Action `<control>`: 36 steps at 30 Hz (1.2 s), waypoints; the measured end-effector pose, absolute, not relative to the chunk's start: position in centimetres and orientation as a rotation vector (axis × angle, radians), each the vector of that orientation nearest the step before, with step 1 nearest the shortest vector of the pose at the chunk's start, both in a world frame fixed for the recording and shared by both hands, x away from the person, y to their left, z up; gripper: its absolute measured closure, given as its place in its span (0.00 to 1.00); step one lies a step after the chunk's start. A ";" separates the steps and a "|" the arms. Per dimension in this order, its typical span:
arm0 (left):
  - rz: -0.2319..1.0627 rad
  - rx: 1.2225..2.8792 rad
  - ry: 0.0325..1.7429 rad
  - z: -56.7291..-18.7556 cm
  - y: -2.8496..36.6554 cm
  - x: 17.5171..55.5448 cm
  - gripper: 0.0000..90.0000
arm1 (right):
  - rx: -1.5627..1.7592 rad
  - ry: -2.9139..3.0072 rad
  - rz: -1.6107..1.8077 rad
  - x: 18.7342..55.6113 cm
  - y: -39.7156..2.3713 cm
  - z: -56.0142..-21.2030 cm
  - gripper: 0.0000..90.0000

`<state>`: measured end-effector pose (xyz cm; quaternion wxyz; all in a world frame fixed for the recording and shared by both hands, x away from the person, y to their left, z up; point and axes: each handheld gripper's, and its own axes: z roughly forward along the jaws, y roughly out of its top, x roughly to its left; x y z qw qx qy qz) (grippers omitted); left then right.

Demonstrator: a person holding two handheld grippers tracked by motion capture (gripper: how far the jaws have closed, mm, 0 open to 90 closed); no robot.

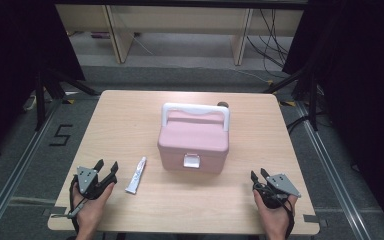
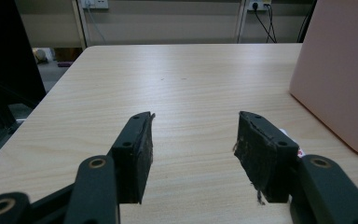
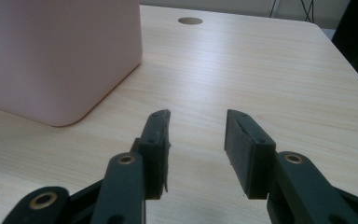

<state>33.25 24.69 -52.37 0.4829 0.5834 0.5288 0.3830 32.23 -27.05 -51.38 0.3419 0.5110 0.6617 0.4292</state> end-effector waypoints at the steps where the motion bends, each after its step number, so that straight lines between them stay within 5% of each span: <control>1: 0.933 1.419 1.291 -52.4 24.7 33.2 0.51 | 1.333 1.727 1.124 32.2 -27.0 -51.4 0.70; 10: 0.882 1.393 1.299 -52.4 25.2 33.3 0.59 | 1.353 1.742 1.098 32.4 -27.4 -51.4 0.89; 12: 0.836 1.382 1.303 -52.3 25.4 33.3 0.72 | 1.387 1.736 1.134 32.5 -27.2 -51.1 1.00; 18: 0.812 1.442 1.279 -50.5 24.9 33.0 0.99 | 1.362 1.776 1.145 33.1 -27.2 -49.7 1.00; 36: 0.540 1.698 1.069 -48.6 16.4 38.1 1.00 | 1.265 1.935 1.224 36.6 -21.7 -46.2 1.00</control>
